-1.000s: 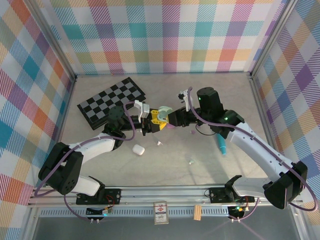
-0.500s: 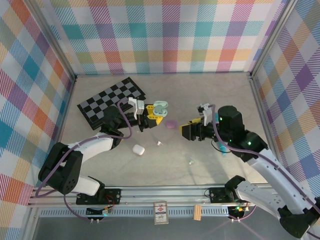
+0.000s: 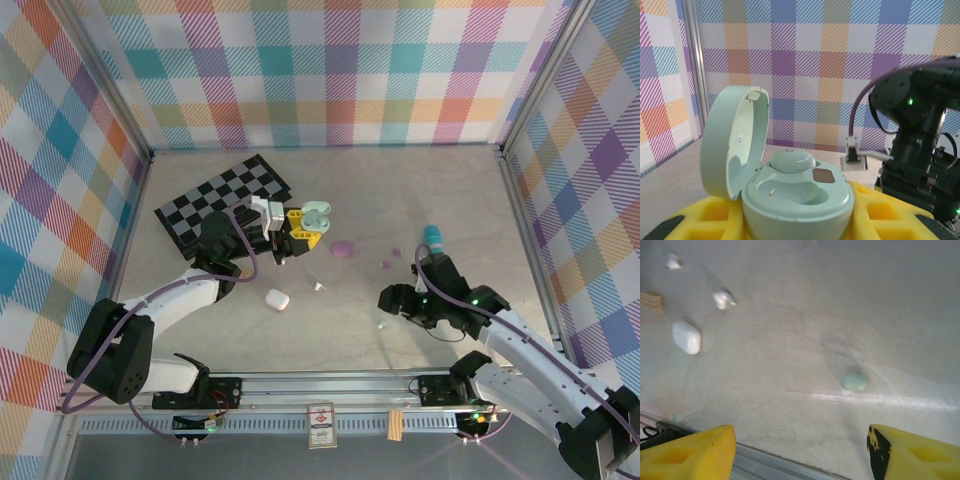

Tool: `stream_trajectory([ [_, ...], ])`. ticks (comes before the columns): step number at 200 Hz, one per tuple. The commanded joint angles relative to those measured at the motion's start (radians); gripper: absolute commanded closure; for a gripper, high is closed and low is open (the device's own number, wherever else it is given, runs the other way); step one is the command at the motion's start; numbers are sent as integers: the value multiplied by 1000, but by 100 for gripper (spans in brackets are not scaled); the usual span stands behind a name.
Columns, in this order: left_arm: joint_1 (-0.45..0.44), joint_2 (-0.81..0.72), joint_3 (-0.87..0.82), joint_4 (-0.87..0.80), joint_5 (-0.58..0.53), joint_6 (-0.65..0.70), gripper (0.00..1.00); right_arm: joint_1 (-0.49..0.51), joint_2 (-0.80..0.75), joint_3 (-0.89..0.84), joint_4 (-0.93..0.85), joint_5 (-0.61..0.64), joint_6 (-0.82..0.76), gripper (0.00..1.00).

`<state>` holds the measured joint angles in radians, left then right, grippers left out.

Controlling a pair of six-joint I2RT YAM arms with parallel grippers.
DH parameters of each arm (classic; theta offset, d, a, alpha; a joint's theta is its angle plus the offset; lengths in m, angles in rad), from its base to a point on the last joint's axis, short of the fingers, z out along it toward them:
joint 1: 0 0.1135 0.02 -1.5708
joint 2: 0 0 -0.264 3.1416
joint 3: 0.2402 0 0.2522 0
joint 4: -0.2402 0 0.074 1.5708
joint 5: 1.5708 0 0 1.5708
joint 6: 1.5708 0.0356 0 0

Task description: Insert the wireless bluetooth earbuds into the charging case

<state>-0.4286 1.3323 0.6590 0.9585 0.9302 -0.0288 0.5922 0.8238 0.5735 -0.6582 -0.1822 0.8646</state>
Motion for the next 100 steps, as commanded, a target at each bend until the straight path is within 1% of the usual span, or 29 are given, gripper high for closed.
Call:
stream_trajectory([
  [1, 5, -35, -10, 2, 8, 26, 64, 2, 23, -55, 105, -64, 147, 30],
  [24, 5, -39, -13, -1, 4, 28, 64, 13, 64, -101, 151, -74, 183, 30],
  [70, 4, -32, -7, -1, 9, 25, 64, 15, 141, -177, 301, -93, 232, 32],
  [100, 2, -35, -3, -6, 10, 27, 64, 17, 215, -179, 365, -89, 235, 40],
])
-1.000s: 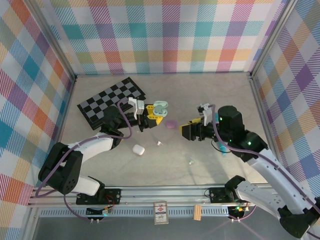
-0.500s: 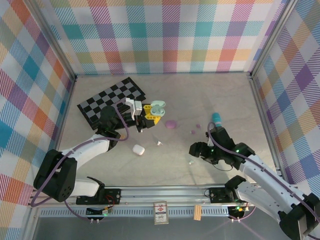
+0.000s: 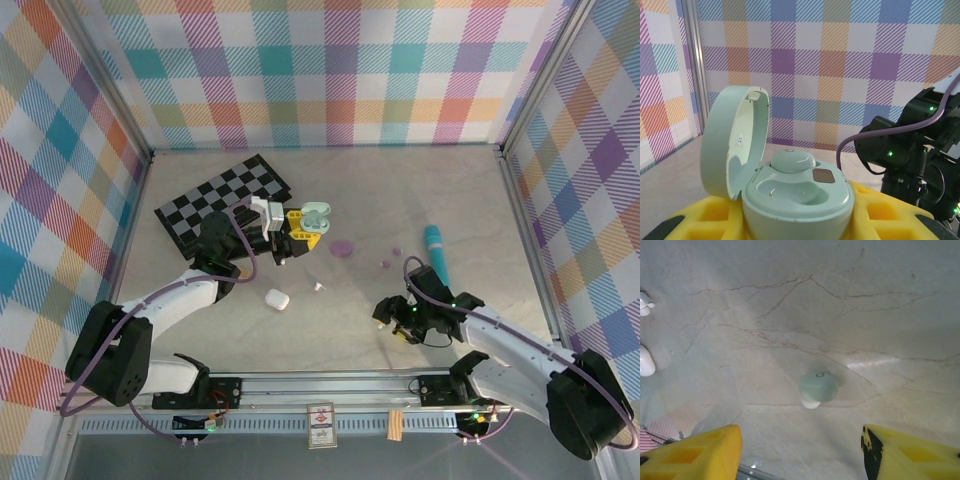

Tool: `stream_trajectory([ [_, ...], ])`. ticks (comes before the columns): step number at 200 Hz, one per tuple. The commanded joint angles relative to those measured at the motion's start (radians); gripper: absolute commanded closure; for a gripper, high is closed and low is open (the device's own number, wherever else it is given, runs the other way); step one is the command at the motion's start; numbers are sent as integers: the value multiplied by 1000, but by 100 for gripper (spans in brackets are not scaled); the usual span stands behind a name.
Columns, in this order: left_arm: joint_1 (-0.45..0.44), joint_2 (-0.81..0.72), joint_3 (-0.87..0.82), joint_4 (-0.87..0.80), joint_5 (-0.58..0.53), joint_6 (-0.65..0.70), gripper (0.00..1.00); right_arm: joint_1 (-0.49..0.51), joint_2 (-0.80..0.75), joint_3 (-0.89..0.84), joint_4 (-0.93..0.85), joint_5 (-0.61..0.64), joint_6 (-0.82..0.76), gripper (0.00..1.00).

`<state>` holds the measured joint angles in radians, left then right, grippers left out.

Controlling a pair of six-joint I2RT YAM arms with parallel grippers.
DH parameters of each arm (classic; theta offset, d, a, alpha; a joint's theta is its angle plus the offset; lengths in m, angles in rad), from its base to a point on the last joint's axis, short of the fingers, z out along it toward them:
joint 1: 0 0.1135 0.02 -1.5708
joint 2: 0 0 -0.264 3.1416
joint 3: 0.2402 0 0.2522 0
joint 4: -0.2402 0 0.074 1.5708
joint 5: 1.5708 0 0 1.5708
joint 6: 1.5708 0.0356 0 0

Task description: Insert the wireless bluetooth earbuds into the charging case

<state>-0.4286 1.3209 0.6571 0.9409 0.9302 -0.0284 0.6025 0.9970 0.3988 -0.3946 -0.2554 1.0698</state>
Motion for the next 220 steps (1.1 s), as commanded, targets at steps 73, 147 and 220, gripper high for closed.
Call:
stream_trajectory([
  [73, 2, -57, -2, -43, 9, 49, 64, 6, 176, 43, 152, 31, -16, 45],
  [147, 1, -67, -10, -58, 3, 66, 64, 6, 198, 139, 35, 111, -136, 51],
  [220, 13, -63, -27, -63, -30, 76, 64, 64, 237, 298, -227, 304, -339, 45],
])
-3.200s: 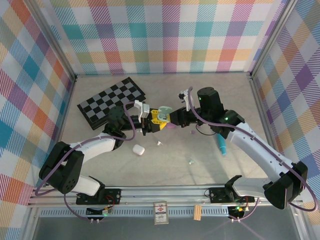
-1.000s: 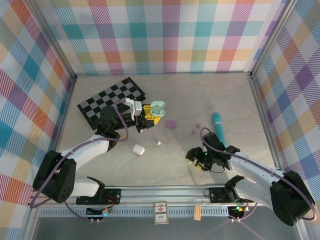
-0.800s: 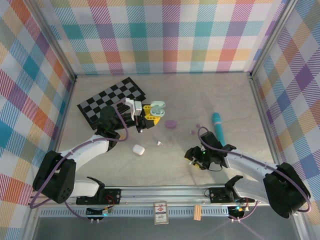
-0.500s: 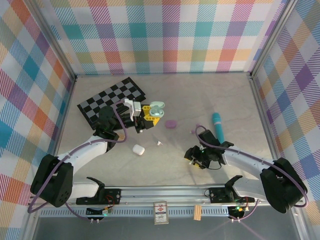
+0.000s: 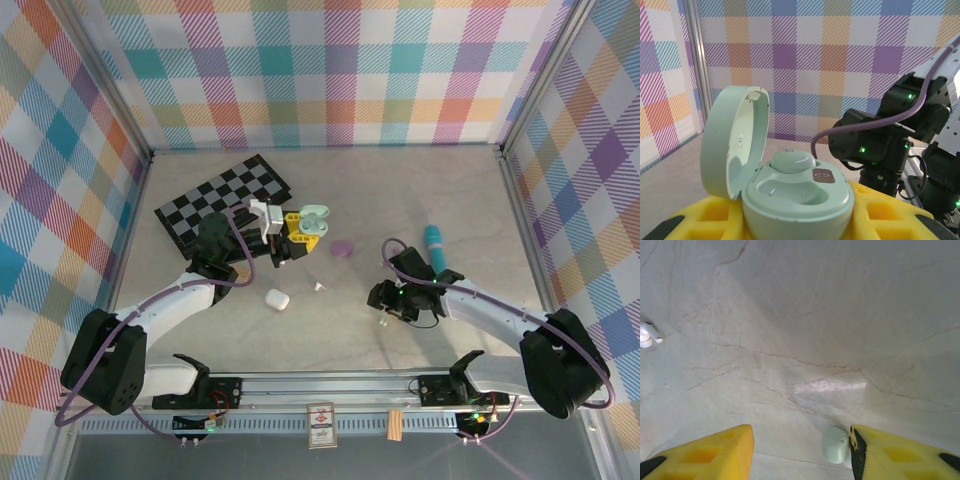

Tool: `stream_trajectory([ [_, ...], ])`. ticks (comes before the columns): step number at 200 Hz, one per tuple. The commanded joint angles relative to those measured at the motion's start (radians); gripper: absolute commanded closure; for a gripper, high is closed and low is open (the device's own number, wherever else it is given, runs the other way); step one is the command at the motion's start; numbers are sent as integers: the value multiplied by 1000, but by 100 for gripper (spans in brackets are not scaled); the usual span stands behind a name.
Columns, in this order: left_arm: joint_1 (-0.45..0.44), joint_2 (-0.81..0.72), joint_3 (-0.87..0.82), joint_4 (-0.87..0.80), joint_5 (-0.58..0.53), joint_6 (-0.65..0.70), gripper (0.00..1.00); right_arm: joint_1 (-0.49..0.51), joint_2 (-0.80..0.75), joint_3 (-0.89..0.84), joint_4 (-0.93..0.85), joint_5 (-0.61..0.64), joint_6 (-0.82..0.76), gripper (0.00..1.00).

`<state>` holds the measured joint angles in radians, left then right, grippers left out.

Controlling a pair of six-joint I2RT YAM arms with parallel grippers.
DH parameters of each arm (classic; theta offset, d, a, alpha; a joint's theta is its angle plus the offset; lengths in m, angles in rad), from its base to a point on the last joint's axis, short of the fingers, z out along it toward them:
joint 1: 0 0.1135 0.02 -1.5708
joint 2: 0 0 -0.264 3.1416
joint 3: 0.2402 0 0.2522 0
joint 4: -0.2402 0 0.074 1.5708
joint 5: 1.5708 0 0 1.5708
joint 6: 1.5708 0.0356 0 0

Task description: Insert the wireless bluetooth earbuds into the charging case

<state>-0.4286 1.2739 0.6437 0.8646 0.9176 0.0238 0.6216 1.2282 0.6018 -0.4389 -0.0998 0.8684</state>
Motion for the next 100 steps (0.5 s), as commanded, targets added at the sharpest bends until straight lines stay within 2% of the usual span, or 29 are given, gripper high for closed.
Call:
stream_trajectory([
  [1, 15, -15, -14, 13, -18, 24, 64, 47, 7, 99, -190, 155, -142, 45],
  [45, 82, -1, -29, 31, -57, 18, 64, 234, 110, 224, -374, 389, -181, 43],
  [100, 158, 2, -18, 85, -62, -24, 65, 455, 403, 401, -552, 623, -128, 46],
])
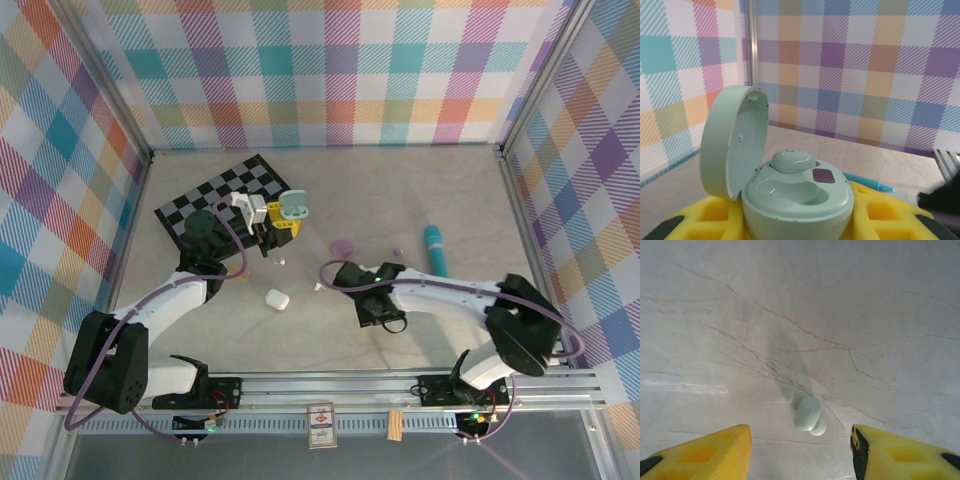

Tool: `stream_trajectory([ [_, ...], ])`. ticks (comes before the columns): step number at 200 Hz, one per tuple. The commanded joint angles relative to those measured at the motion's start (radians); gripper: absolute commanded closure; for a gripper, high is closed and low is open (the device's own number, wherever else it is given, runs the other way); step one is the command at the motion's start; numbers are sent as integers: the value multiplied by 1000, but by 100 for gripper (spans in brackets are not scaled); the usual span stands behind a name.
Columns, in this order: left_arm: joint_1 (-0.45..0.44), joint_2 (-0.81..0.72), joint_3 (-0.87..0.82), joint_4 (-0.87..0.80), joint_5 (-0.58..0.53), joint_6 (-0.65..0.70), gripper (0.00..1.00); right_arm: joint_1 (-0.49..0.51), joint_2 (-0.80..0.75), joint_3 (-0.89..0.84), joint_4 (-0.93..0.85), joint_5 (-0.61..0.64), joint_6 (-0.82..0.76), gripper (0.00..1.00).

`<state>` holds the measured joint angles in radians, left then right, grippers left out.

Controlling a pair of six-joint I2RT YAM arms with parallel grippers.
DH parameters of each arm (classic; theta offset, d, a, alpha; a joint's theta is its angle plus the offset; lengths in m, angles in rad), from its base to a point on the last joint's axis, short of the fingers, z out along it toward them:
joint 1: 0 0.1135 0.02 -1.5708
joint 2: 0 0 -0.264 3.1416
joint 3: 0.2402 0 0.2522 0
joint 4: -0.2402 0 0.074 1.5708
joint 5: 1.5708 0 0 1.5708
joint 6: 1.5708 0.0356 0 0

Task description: Insert the wireless bluetooth earbuds into the charging case

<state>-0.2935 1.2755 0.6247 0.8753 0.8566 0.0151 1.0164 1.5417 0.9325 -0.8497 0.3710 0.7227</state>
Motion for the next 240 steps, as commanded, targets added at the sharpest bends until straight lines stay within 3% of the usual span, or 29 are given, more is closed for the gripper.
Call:
stream_trajectory([
  [1, 23, 0, 1, 74, -2, -15, 65, 63, 94, 74, -143, 155, 18, 46],
  [53, 34, -13, 3, 71, -3, -21, 65, 113, 230, 135, -194, 197, 14, 55],
  [240, 34, -23, 2, 76, 16, -31, 65, 98, 322, 131, -191, 209, -17, 73],
])
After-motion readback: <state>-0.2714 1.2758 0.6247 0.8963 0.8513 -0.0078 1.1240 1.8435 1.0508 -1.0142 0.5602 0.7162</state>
